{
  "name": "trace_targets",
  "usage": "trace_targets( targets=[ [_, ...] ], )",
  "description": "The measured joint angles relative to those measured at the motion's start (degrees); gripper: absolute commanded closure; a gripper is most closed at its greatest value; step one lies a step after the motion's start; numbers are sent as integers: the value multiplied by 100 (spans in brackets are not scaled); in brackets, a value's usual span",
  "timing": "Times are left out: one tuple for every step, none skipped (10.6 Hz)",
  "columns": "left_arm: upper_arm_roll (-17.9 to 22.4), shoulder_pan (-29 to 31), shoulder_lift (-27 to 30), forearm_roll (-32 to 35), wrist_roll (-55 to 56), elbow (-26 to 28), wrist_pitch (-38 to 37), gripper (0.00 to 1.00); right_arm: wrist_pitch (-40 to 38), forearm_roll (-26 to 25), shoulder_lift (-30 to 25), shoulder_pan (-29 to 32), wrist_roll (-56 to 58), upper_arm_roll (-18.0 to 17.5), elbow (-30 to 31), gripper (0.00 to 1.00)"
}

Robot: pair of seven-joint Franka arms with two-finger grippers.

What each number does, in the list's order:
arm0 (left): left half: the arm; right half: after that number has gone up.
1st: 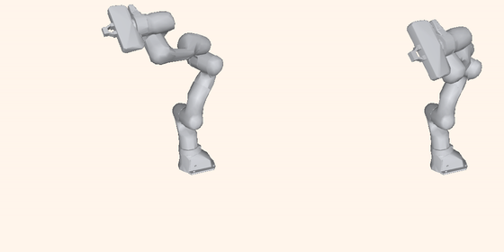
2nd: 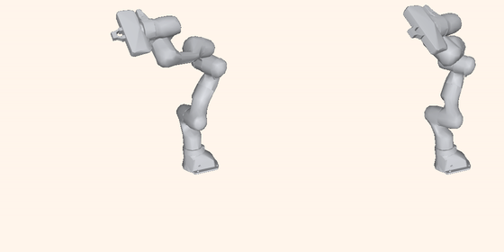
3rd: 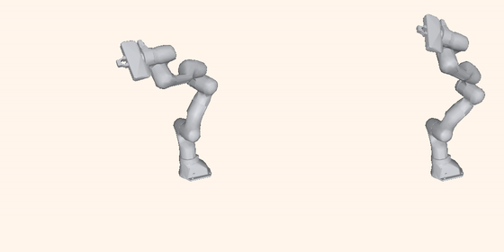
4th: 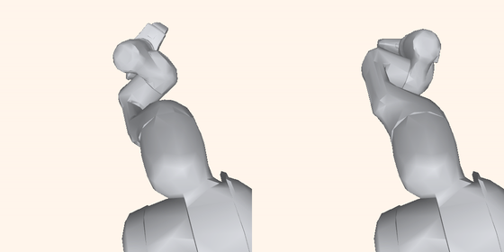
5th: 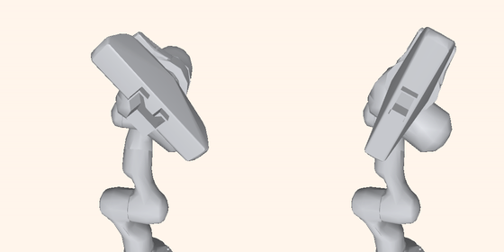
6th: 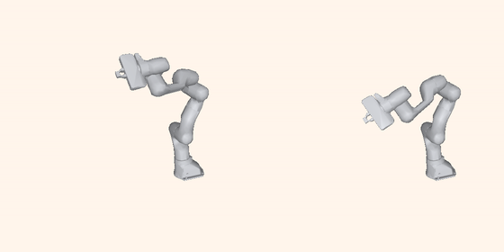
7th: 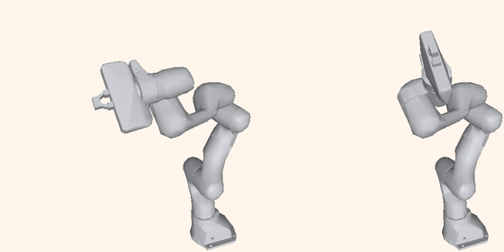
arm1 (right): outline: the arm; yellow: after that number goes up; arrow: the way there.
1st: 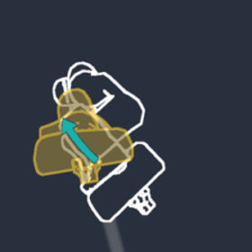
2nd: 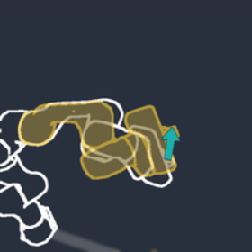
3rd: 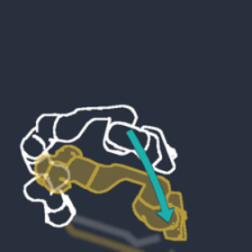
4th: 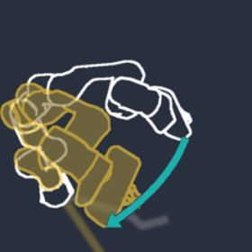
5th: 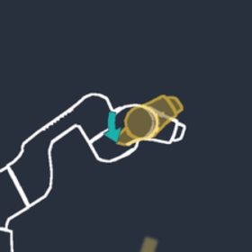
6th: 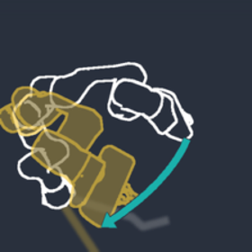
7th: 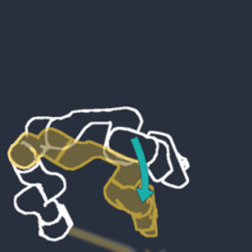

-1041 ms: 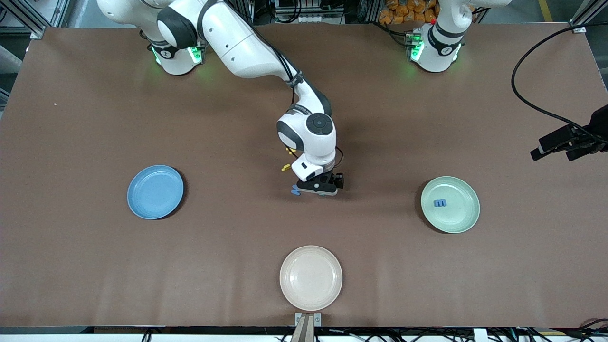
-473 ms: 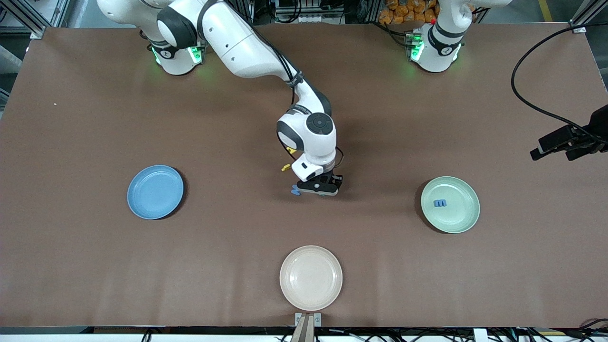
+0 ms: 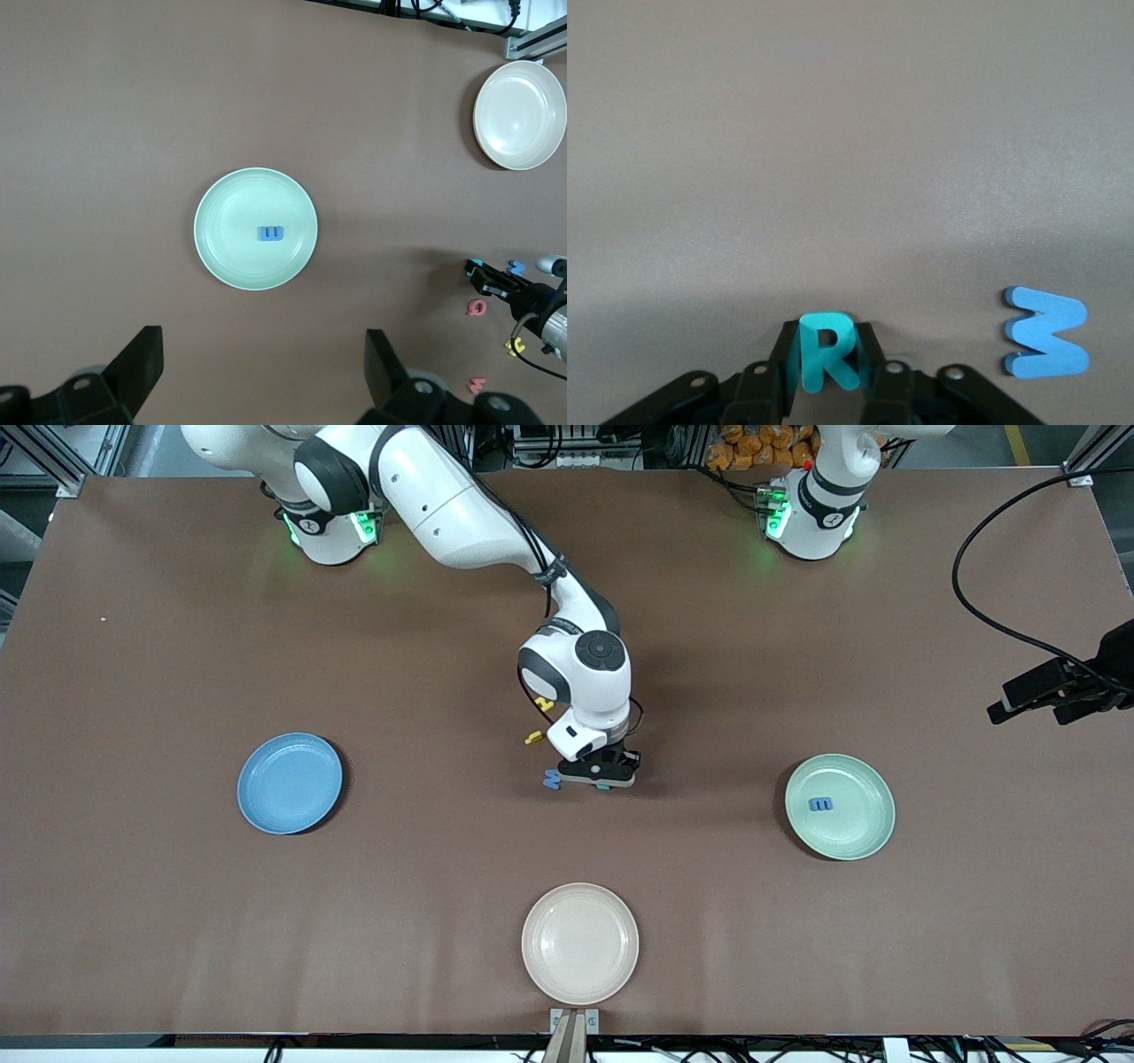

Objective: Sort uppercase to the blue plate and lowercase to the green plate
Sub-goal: 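Close the right gripper on the teal R letter, then place the teal R on the blue plate while the left gripper reaches letters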

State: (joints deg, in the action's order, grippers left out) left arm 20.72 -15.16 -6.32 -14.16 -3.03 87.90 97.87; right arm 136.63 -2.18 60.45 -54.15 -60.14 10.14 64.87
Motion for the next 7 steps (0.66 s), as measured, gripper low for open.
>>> trace_targets(
  targets=[
    [0,-8,12,0,0,0,0,0,-14,-1,-25,6,0,17,-11,100],
    [0,-29,26,1,0,0,-23,0,-75,-2,-75,27,4,43,-27,100],
    [-1,-85,34,32,0,-1,-61,0,-205,-2,-190,75,69,68,-21,100],
    [-1,-172,35,87,0,-2,-79,0,-364,-1,-358,172,230,81,4,100],
    [-1,-273,35,183,0,-2,-83,0,-587,2,-569,300,456,83,66,100],
    [-4,-385,35,308,0,-1,-90,0,-864,6,-761,439,700,84,128,100],
    [-9,-527,35,412,0,-1,-103,0,-1134,7,-927,592,941,74,176,100]
  ],
)
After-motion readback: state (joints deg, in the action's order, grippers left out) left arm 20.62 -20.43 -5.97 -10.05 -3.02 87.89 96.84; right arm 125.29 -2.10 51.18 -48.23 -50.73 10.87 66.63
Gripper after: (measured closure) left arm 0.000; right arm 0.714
